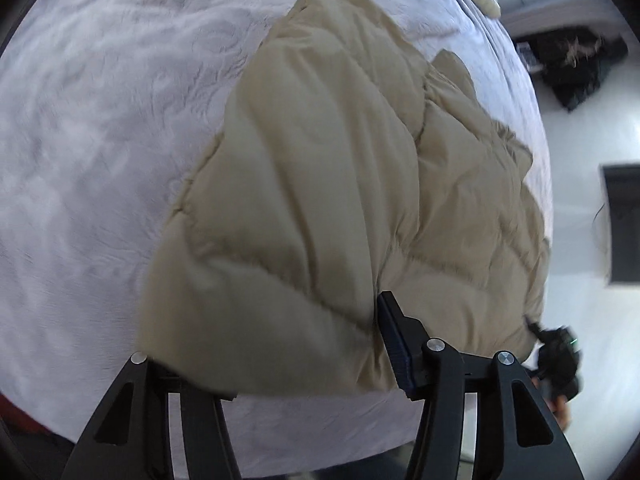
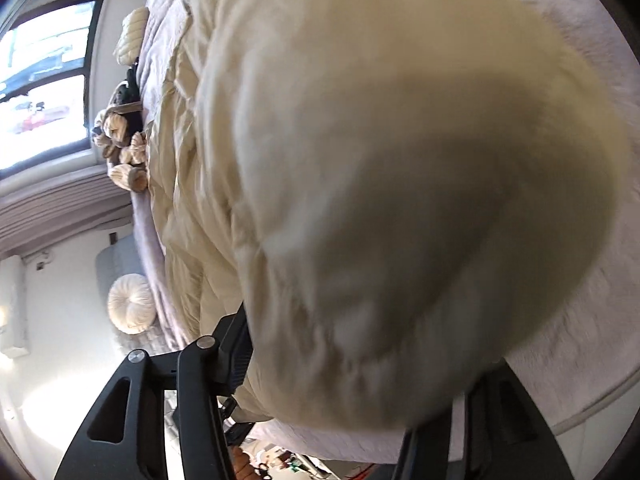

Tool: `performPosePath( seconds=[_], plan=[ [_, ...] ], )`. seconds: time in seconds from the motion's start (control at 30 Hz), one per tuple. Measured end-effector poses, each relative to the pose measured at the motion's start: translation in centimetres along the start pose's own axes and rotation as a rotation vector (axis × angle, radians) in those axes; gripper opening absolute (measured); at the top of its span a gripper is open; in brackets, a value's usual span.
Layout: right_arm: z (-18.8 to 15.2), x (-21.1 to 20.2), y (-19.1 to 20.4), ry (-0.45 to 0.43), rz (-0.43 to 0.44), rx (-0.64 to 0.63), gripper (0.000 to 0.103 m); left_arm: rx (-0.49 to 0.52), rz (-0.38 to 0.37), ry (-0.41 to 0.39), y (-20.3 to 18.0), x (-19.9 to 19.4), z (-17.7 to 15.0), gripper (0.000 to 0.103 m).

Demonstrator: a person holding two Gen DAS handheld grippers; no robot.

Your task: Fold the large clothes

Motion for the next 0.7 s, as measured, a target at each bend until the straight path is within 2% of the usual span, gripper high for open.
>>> performPosePath(
  seconds=[0.07,0.13,0.2,0.27,0.33,0.37,0.43,0.47,0.5,0.7],
  plan=[
    [-1.0,-0.9,0.0,-0.004,-0.038,-0.014,0.068,0.029,0.035,-0.011,0.0,-1.0,-0.5,0.057],
    [-1.4,-1.5,0.3,-0.004,-0.074,-0.051,0.08,0.047,0.064,-0.022,-0.4,-1.7,-0.8,0.057],
    [-2.3,-2.6,1.5,-0.003,-0.118,-0.104,0.082,0.067,0.084,-0.032,-0.6,-2.5,-1.3,0.057],
    [-3.6,-1.8,1.7,-0.001,-0.166,-0.148,0.082,0.082,0.098,-0.036,-0.3,-2.7,-0.9,0.057],
    [-4.8,-0.8,2.0,0.007,-0.208,-0.197,0.091,0.102,0.114,-0.036,0.0,-3.1,-1.0,0.059],
    [-4.7,-1.6,1.7,0.016,-0.22,-0.217,0.092,0.113,0.124,-0.038,0.0,-3.3,-1.1,0.076],
    [-5.8,-1.2,2.4,0.022,-0.261,-0.265,0.093,0.124,0.13,-0.051,0.0,-3.5,-1.4,0.093],
    [-6.8,-1.3,1.5,0.019,-0.286,-0.29,0.094,0.128,0.137,-0.058,-0.1,-3.6,-1.3,0.093],
    [-7.2,-0.9,1.9,0.023,-0.315,-0.323,0.103,0.132,0.145,-0.06,0.2,-3.8,-1.3,0.093],
    [-11.1,-0.9,2.3,0.034,-0.346,-0.421,0.103,0.149,0.187,-0.078,1.1,-4.3,-1.3,0.093]
  ],
)
Point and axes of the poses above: each gripper's, at about its wrist camera, not at the fingertips, and x roughly the way its jaws point, y to its left, z to its top, the point moved 6 cm from there along x, roughly the way its jaws point, and after that the axes turned 8 degrees about z, right-handed, at the moved point
